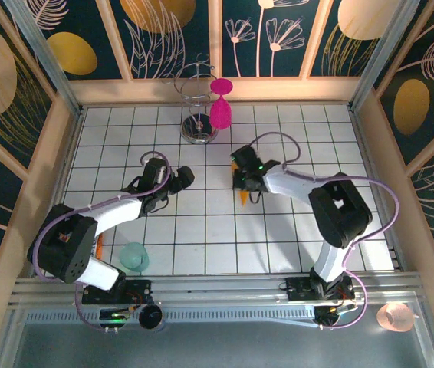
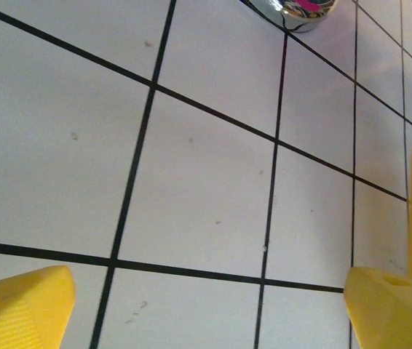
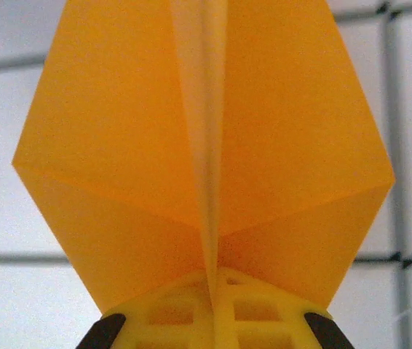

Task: Fold a paper plane with a square sheet of paper (pick it up from the middle)
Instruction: Move the paper plane to the top-center of the table.

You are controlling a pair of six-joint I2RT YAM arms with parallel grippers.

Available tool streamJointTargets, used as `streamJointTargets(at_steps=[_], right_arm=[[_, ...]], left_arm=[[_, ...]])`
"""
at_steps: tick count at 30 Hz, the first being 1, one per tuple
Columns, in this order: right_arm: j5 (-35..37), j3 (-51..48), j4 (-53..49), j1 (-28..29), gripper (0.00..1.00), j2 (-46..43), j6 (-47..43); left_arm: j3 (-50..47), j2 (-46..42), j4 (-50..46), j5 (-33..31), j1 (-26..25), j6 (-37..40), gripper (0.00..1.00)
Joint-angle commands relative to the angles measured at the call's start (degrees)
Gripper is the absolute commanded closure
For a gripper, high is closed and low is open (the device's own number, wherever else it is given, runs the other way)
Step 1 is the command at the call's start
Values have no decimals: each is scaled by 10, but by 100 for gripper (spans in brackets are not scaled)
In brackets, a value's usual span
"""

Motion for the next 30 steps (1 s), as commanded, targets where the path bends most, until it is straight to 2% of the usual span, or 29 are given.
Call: streamJointTargets(at_steps=[1,5,8,15,24,30], right_arm=[[-40,30,19,-59,100,8,-91],[-67,86,-1,-104,99,57,-135],[-92,123,-17,-117,98,89,-158],[-112,168,-41,-124,96,132,-182],[-88,186,-62,-126,81,160,-174],[-83,194,-67,-124,76,172,-168]], left_arm=[[-5,-13,-18,-22,4,14,3],[0,-10,-18,-21,4,15,1],[5,-5,-21,-18,4,16,1],[20,16,-26,-2,4,18,1],[22,23,-22,8,4,18,1],[19,25,-20,10,4,17,1]])
